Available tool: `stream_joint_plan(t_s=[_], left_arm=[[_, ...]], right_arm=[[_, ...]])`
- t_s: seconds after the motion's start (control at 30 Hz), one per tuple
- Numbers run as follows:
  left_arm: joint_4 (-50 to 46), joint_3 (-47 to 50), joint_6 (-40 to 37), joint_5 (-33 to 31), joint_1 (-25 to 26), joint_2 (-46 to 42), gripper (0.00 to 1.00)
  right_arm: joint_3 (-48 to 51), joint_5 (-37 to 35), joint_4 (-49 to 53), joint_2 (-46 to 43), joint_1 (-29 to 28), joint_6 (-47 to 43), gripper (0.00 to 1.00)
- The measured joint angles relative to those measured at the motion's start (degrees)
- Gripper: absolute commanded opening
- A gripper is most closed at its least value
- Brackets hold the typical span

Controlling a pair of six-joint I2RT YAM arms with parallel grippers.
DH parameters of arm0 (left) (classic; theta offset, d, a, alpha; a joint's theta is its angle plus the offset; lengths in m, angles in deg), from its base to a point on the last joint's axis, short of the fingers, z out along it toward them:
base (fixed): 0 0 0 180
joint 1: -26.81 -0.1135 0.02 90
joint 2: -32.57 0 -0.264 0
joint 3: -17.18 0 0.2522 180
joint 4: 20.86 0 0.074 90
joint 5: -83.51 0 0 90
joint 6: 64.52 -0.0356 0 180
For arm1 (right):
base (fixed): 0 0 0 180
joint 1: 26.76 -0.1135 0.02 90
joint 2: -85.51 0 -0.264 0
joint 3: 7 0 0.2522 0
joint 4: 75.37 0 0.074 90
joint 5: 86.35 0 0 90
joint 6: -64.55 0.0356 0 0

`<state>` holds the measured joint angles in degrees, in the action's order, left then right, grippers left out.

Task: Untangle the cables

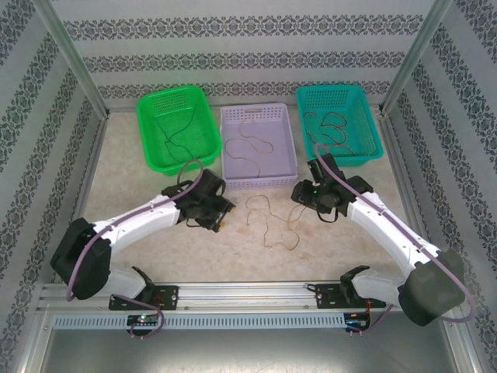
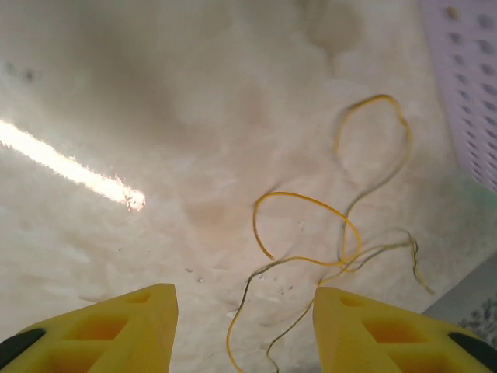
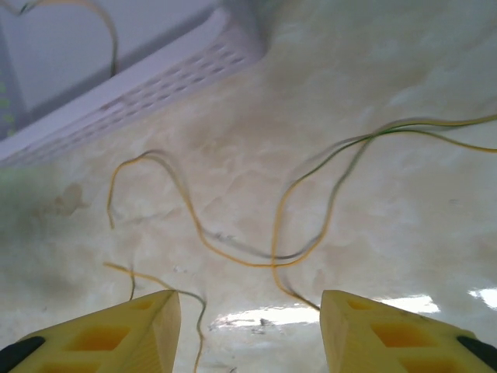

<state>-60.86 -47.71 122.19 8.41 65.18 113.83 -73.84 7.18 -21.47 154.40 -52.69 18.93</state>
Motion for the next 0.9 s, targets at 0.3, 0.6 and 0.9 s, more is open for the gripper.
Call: stream_joint_plan(t_s=[0.3,0.6,0.9], left_arm=[[5.97,-5.81,8.81,3.43,1.66,8.81,0.38],[3.56,-9.77,3.87,7.67,3.08,17.86,0.39],[0.33,-11.39,-1.86,9.09,4.02,21.88,0.34]], right_arm=[[0.00,2.32,-1.46,4.20,-4.59,-2.80,0.50],[0.24,3.37,-1.64,2.67,-3.30,-4.17,0.51],[0.81,4.33,-1.84,2.16,-1.73,-4.33,0.51]])
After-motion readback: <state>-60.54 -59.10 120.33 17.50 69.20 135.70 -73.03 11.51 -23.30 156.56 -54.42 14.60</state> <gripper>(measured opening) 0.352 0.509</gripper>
